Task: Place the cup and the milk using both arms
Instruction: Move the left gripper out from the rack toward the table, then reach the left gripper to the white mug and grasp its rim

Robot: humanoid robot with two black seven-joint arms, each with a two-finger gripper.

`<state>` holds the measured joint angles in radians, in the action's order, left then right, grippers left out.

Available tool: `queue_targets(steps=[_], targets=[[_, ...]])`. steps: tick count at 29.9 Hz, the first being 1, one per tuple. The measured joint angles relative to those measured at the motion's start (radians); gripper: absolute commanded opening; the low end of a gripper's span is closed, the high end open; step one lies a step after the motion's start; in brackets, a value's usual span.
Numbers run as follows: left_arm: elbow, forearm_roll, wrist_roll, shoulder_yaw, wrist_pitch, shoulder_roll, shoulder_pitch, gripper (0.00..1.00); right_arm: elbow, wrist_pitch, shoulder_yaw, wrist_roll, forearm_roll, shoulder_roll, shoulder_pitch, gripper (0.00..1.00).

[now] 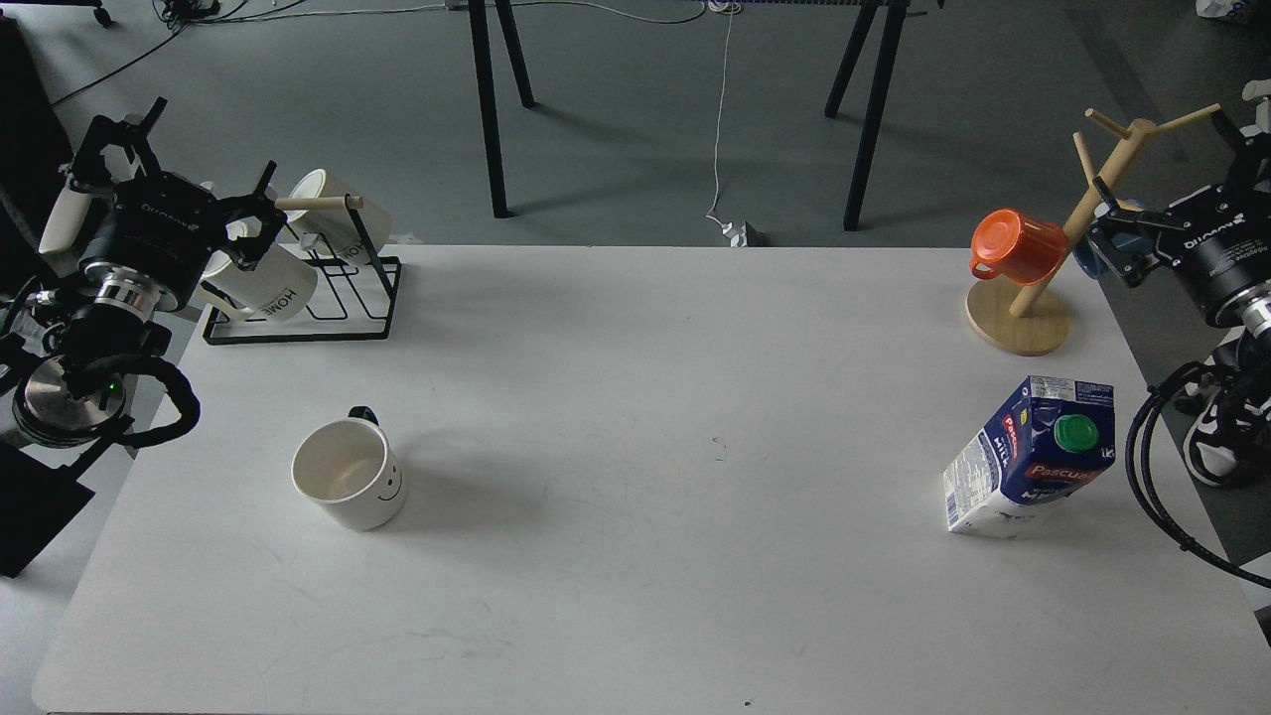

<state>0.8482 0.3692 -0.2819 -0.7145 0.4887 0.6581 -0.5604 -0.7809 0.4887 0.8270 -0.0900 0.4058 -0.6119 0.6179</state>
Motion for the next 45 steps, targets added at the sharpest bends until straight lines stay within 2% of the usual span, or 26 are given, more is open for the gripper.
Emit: queue_targets(steps=[8, 14, 23, 29, 34, 37, 42, 45], targets=[[0.017, 0.003, -0.042, -0.012, 0.0, 0.063, 0.003, 1.0, -0.001, 0.0, 0.0, -0.001, 0.001, 0.0, -0.001, 1.0], [0.101, -0.089, -0.048, 0.105, 0.0, 0.185, 0.005, 1.0, -0.003, 0.0, 0.0, -0.001, 0.001, 0.0, -0.001, 1.0], [0.322, -0.536, -0.148, 0.135, 0.0, 0.412, 0.019, 1.0, -0.003, 0.0, 0.0, -0.001, 0.001, 0.0, -0.001, 1.0], [0.425, -0.851, -0.165, 0.143, 0.001, 0.495, 0.022, 1.0, -0.003, 0.0, 0.0, -0.001, 0.001, 0.0, 0.002, 1.0], [0.438, -1.121, -0.174, 0.144, -0.003, 0.501, 0.022, 0.99, -0.003, 0.0, 0.0, 0.0, 0.001, -0.001, 0.002, 1.0], [0.44, -1.333, -0.174, 0.145, -0.064, 0.5, 0.024, 0.99, -0.003, 0.0, 0.0, -0.001, 0.001, -0.003, 0.002, 1.0], [0.43, -1.657, -0.198, 0.168, -0.225, 0.493, 0.043, 0.98, -0.003, 0.0, -0.005, 0.001, 0.0, -0.008, 0.002, 1.0], [0.404, -1.837, -0.206, 0.229, -0.335, 0.489, 0.051, 0.95, -0.003, 0.0, -0.006, 0.001, 0.0, -0.01, 0.002, 1.0]])
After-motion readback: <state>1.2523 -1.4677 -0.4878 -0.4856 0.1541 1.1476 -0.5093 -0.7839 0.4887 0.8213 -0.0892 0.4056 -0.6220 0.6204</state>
